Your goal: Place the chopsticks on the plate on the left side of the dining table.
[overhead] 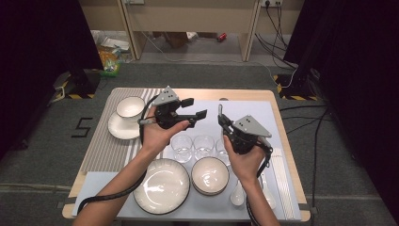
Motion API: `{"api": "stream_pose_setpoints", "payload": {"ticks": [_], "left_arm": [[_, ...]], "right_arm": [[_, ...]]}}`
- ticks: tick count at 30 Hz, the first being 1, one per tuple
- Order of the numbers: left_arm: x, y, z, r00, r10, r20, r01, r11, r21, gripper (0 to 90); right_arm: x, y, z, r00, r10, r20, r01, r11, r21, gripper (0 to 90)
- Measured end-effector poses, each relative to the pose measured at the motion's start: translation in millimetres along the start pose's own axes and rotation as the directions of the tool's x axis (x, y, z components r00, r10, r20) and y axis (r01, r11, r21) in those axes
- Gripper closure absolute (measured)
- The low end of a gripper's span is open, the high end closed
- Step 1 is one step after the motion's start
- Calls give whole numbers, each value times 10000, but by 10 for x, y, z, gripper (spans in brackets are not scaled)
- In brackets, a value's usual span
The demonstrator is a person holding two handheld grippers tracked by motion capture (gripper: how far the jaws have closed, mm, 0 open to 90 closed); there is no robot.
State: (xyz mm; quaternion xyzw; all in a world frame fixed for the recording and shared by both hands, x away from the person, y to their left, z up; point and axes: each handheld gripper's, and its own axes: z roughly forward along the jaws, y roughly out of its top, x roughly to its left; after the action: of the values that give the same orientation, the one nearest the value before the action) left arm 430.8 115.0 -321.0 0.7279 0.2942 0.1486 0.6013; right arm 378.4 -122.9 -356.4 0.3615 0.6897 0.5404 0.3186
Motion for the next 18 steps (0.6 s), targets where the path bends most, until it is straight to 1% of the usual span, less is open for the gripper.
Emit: {"api": "stream_pose_setpoints", "payload": {"ticks": [2,3,9,12,15,18], "left_arm": [[1,4,-1,10000,-6,6,6,10000,-8,288],[1,7,0,10000,-9,13,9,10000,-15,289],[-12,17,11,10000,-38,93,38,10000,-44,289],[-17,23,18,9999,-14,125,15,10000,-59,289],[-19,29,19,9999,-16,142,17,10000,-59,289],[-21,32,25,9999,-37,155,38,10000,-80,289]], "right_arm": [[-1,-7,15,10000,-31,-28,31,10000,-32,859],[-7,-9,20,9999,-121,6,121,9999,-38,859],[-13,-9,30,9999,-128,-15,128,9999,-114,859],[2,-10,38,10000,21,-61,-21,10000,-73,859],[12,-15,55,9999,72,-99,-73,10000,-39,859],[9,-17,65,10000,-25,-90,25,10000,-48,859]]}}
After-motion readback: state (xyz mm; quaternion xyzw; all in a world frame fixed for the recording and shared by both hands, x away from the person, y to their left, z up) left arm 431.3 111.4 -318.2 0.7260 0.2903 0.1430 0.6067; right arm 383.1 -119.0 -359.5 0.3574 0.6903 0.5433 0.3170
